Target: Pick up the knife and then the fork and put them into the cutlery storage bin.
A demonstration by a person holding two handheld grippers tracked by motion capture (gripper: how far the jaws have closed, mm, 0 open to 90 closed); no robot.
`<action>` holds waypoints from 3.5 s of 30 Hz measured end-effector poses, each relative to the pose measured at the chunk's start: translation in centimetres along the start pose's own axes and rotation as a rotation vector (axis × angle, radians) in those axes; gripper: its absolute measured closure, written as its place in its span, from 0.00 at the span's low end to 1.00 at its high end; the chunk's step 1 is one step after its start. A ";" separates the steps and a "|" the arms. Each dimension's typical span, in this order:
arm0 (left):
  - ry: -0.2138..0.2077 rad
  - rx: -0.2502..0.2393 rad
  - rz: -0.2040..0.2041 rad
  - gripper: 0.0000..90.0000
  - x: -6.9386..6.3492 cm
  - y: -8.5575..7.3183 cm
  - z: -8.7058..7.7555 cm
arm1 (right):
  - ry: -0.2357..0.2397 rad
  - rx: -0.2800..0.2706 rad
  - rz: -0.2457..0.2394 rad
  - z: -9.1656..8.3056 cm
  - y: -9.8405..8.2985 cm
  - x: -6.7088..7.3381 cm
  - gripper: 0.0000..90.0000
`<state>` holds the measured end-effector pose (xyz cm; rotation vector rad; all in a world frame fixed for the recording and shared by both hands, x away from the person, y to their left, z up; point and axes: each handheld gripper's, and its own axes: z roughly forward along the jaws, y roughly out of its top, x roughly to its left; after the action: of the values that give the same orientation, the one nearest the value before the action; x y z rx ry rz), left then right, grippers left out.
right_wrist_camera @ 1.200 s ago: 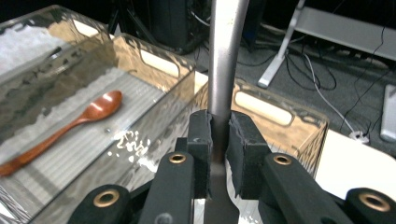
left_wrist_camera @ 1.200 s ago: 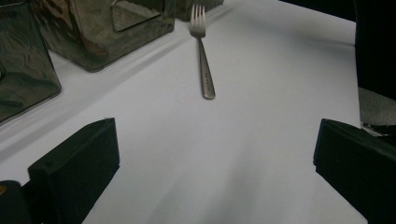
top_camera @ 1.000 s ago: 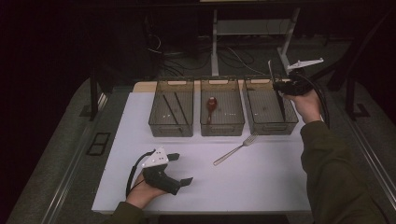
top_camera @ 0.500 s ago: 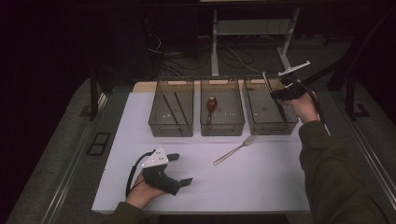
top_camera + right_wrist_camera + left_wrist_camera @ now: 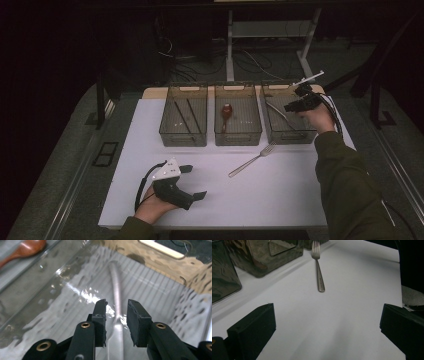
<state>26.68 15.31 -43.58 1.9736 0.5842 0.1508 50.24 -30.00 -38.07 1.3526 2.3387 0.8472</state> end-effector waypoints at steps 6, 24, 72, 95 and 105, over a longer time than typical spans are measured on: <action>0.008 0.002 -0.002 0.00 0.0 0.0 -0.1 | 0.073 -0.105 0.029 -1.9 -0.6 0.8 0.60; 0.008 0.018 0.006 0.00 -0.1 0.0 0.2 | 0.244 -0.180 -0.170 -7.0 -5.9 8.7 0.99; 0.001 0.030 0.009 0.00 -0.1 -0.1 0.3 | 0.287 0.199 -0.372 -0.3 -9.1 14.1 0.99; -0.001 0.036 0.012 0.00 -0.1 -0.1 0.4 | 0.387 0.344 -0.647 -2.6 -8.7 17.0 0.85; -0.003 0.039 0.011 0.00 -0.1 -0.1 0.4 | 0.348 0.470 -0.798 -1.2 -8.3 19.0 0.88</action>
<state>26.67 14.96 -43.87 2.0151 0.5780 0.1445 34.30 -17.15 -41.89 0.2762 3.1018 0.2999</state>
